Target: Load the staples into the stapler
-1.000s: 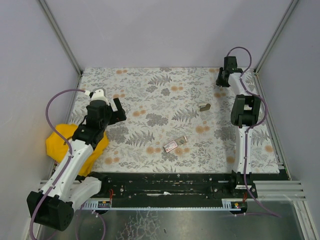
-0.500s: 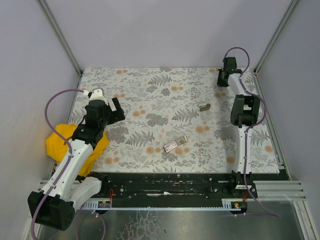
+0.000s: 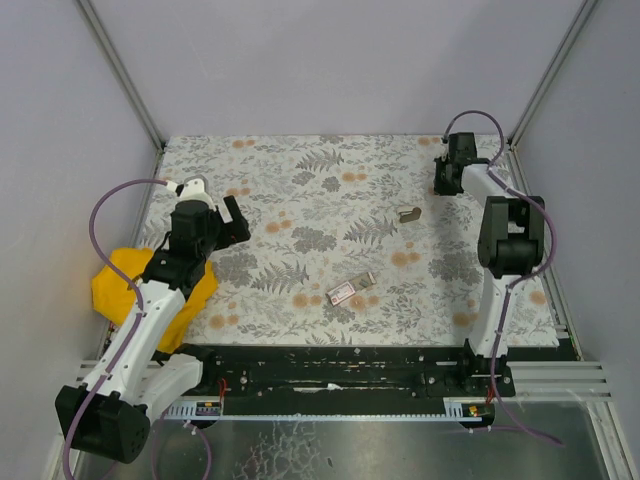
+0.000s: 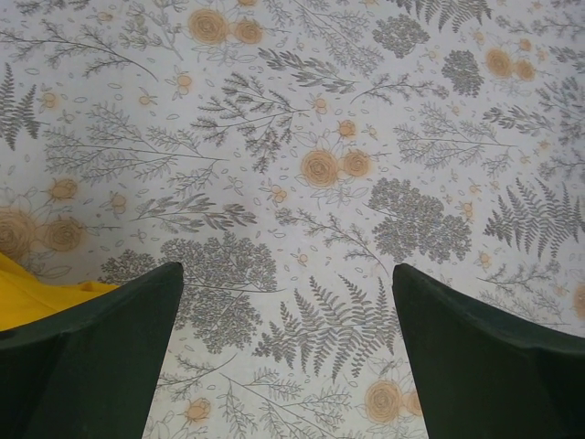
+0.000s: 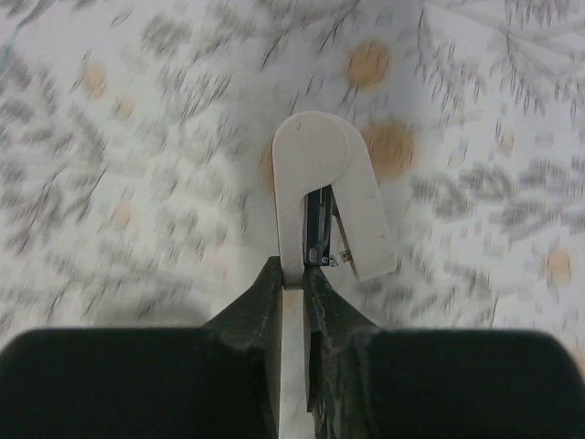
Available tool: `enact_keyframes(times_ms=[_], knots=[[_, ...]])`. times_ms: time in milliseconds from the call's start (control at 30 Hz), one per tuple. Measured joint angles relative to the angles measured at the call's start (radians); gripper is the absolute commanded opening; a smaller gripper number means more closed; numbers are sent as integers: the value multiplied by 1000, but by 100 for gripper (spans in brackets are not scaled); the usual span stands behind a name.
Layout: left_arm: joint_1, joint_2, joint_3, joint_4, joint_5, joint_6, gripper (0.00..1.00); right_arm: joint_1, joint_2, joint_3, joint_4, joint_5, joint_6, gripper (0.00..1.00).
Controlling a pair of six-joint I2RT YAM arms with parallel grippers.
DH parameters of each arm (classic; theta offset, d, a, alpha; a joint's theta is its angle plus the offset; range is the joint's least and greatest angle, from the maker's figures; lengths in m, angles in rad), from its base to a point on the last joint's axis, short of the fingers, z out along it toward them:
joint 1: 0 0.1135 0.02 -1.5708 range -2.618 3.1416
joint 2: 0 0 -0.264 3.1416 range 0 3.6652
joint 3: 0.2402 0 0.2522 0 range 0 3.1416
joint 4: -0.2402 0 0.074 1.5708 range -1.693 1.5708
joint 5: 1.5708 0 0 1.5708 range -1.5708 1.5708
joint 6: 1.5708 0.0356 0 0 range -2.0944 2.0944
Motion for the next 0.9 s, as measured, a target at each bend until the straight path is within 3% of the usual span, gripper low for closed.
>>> enact_keyframes(times_ms=[167,400,633,900], knots=[[-2,-2,-9,13,75,-25,89,52,-309,-291,67,-35,16,0],[-87,-10,-74,143,248,-214,90,285,-703,-629,244,-154,93,0],[-187,-6,-143,343,444,-439,93,519,-859,-777,347,-328,112,0],[-190,77,-95,392,671,-493,96,666,-948,-794,314,-454,25,0]])
